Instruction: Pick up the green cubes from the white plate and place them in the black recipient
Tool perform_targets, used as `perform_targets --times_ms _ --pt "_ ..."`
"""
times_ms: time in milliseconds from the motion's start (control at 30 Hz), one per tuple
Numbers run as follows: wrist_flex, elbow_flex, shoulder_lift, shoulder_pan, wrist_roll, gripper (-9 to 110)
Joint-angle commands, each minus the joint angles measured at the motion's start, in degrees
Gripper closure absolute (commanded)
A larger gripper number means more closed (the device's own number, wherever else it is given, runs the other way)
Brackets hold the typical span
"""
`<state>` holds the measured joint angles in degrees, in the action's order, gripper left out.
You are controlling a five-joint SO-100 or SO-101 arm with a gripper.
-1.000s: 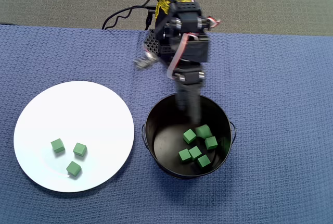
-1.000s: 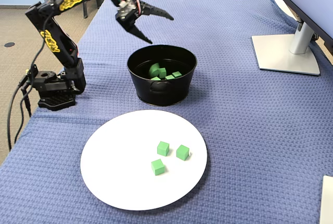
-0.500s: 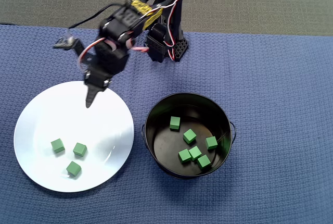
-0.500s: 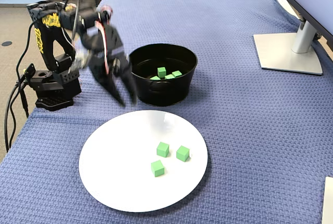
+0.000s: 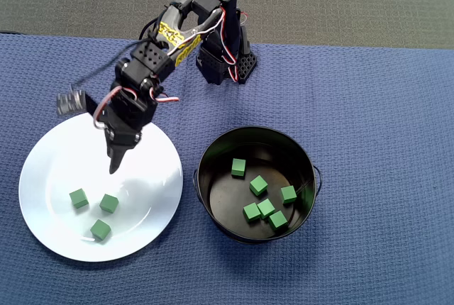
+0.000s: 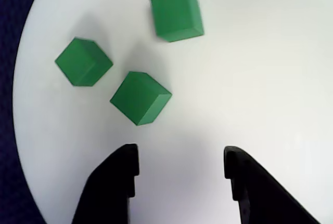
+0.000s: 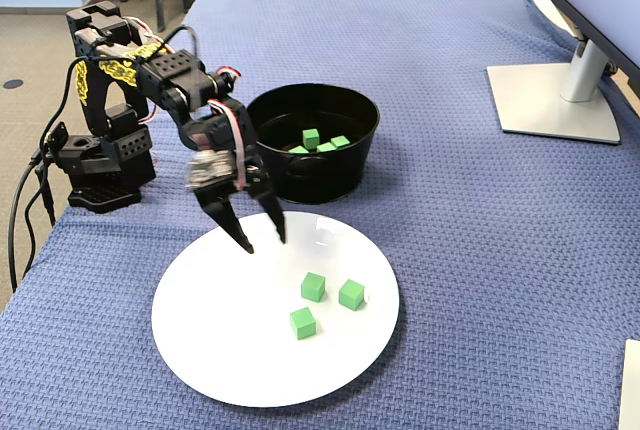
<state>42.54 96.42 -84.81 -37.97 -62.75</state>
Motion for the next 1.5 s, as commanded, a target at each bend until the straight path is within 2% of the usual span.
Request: perform_targets --times_ms 0,200,633,833,1100,1467 --pt "-12.7 5.6 -5.4 1.6 -23.3 81" --pt "-31.6 15.5 -7.9 1.8 -35.4 76" --pt "-38.8 15.1 -3.6 2.9 -38.0 75" --pt "-49.5 17.8 0.2 2.7 -40.5 75" --pt "-56.5 19.5 2.9 2.9 -42.5 74" --pt "-60.8 22.7 6.6 3.6 -41.8 75"
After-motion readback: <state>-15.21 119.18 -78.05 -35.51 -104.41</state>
